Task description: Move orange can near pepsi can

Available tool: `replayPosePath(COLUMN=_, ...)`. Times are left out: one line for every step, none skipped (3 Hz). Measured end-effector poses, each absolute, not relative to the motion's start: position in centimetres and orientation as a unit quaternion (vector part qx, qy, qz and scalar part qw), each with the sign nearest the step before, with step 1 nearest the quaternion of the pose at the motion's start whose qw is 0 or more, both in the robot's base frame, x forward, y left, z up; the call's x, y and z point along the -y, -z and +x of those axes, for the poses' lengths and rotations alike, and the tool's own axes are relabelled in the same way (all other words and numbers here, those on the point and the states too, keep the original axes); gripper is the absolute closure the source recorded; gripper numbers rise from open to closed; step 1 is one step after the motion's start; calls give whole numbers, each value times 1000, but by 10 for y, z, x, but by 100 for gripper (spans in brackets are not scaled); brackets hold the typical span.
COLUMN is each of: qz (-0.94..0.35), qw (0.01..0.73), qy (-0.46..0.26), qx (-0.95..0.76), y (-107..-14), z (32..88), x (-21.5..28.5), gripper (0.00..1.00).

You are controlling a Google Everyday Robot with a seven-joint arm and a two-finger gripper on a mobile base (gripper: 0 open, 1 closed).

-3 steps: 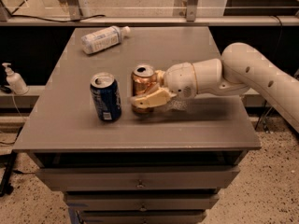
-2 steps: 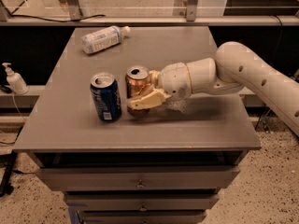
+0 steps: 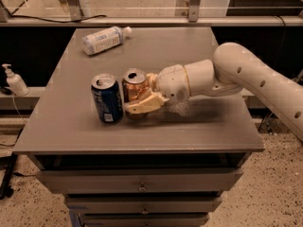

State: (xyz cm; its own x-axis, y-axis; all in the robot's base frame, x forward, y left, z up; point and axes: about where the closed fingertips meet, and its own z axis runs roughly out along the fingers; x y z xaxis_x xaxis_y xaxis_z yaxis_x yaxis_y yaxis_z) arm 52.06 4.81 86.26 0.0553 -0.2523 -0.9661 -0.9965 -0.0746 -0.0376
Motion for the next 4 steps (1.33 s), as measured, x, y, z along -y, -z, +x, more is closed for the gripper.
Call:
replayPosePath(qz=-589, qw=424, qy=-438, qx=-530, y=-862, z=519, x=-49, gripper=60)
replayPosePath(qz=-590, qw=421, qy=-441, qx=-530, y=-861, z=518, x=-51, gripper=36)
replayPosePath(qz=-590, qw=419, qy=-442, qx=-530, y=-861, z=518, x=-51, gripper=12)
replayPosePath(qz=-591, qw=417, qy=-442, qx=-530, y=-859, z=520, x=-51, gripper=0)
